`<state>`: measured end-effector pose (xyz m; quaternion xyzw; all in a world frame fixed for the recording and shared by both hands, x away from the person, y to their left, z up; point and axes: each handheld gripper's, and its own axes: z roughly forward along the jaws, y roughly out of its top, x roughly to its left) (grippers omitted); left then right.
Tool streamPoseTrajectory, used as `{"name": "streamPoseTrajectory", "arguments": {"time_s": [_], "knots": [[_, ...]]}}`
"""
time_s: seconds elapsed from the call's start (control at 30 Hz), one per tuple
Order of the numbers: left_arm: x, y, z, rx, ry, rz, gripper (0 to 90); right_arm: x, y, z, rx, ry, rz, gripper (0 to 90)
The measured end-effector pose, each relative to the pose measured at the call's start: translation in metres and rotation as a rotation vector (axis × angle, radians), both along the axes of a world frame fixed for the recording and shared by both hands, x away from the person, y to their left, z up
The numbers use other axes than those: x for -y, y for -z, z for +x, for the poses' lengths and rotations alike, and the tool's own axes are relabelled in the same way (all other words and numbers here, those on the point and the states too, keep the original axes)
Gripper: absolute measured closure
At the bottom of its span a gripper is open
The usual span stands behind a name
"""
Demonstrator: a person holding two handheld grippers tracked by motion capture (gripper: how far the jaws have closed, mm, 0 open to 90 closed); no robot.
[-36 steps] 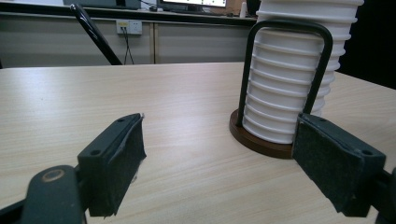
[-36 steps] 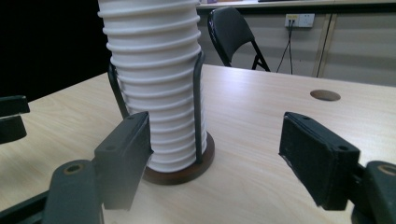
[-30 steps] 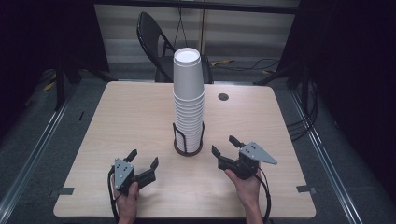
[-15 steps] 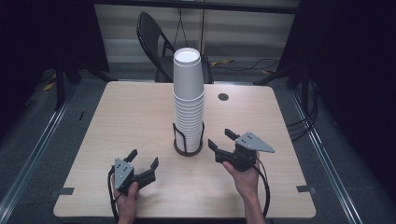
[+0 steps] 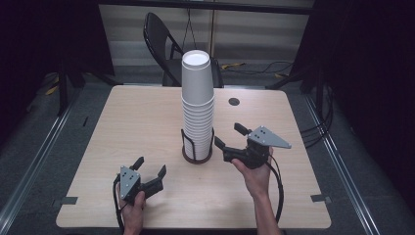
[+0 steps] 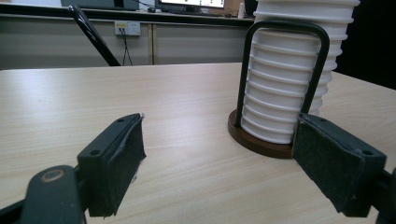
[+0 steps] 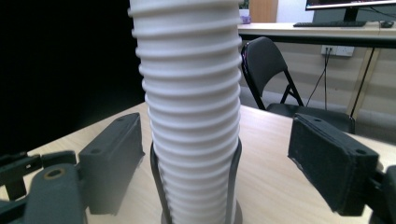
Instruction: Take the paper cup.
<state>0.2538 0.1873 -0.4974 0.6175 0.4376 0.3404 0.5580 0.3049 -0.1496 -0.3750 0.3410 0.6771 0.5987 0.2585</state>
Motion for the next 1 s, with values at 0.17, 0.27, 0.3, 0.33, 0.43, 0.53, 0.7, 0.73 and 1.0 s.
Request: {"name": "streamPoseTrajectory", "arguments": {"time_s": [0.17,0.27,0.3,0.33,0.43,0.53,0.7,0.73,1.0], "knots": [[0.0,0.0,0.0,0.0,0.0,0.001,16.7,-0.006,-0.022,0.009,0.02,-0.032,0.019,15.0],[0.0,0.0,0.0,0.0,-0.001,0.0,16.7,-0.008,-0.028,0.012,0.03,-0.045,0.023,14.6],[0.0,0.0,0.0,0.0,-0.001,0.0,16.7,-0.01,-0.033,0.013,0.036,-0.051,0.021,14.5],[0.0,0.0,0.0,0.0,-0.001,0.0,16.7,-0.012,-0.039,0.016,0.046,-0.061,0.021,14.2],[0.0,0.0,0.0,0.0,-0.001,0.0,16.7,-0.014,-0.044,0.018,0.051,-0.069,0.02,14.0],[0.0,0.0,0.0,0.0,-0.001,0.0,16.7,-0.018,-0.053,0.021,0.059,-0.089,0.023,13.7],[0.0,0.0,0.0,0.0,0.0,0.0,16.7,-0.021,-0.062,0.025,0.065,-0.099,0.032,13.6],[0.0,0.0,0.0,0.0,0.001,-0.001,16.7,-0.022,-0.066,0.027,0.064,-0.111,0.035,13.5],[0.0,0.0,0.0,0.001,0.003,-0.005,16.7,-0.032,-0.082,0.035,0.068,-0.133,0.036,13.6]]}}
